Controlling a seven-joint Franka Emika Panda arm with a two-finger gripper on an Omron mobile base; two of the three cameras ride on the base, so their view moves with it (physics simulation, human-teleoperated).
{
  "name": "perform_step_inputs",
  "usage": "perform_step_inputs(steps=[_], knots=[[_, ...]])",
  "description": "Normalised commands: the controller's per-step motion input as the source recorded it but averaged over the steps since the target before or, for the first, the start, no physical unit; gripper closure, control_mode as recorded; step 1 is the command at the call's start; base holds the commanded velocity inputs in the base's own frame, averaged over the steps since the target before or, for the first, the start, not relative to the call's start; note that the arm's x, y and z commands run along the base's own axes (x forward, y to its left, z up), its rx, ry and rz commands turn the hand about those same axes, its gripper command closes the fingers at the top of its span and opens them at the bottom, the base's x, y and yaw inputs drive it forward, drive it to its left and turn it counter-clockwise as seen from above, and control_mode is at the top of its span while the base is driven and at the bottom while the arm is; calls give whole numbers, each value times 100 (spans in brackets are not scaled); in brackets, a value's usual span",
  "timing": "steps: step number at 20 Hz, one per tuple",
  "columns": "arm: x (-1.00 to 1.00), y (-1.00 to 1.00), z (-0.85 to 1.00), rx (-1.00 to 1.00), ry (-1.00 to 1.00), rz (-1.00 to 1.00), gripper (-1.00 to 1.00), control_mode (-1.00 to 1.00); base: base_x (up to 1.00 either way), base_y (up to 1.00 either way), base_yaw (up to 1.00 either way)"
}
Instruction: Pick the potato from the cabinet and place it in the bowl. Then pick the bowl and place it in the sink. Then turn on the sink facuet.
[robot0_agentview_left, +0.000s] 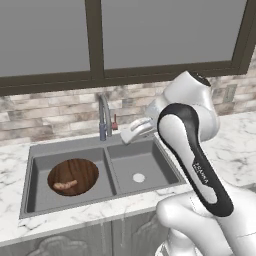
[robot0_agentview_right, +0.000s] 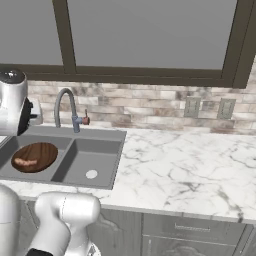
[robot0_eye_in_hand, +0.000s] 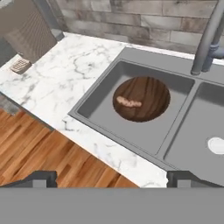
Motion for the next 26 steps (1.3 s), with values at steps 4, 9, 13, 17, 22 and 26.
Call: perform_step_inputs(steps=[4, 9, 13, 17, 22, 26], knots=[[9, -100, 19, 0, 5, -11, -100, -100, 0, 0, 0], [67, -100, 20, 0, 10, -15, -100, -100, 0, 0, 0], [96, -89, -9, 0, 19, -10, -100, -100, 0, 0, 0], [100, -43, -37, 0, 16, -1, -100, -100, 0, 0, 0], [77, 18, -49, -2, 4, 0, -100, -100, 0, 0, 0], [39, 55, -37, -3, -2, 0, -100, -100, 0, 0, 0]])
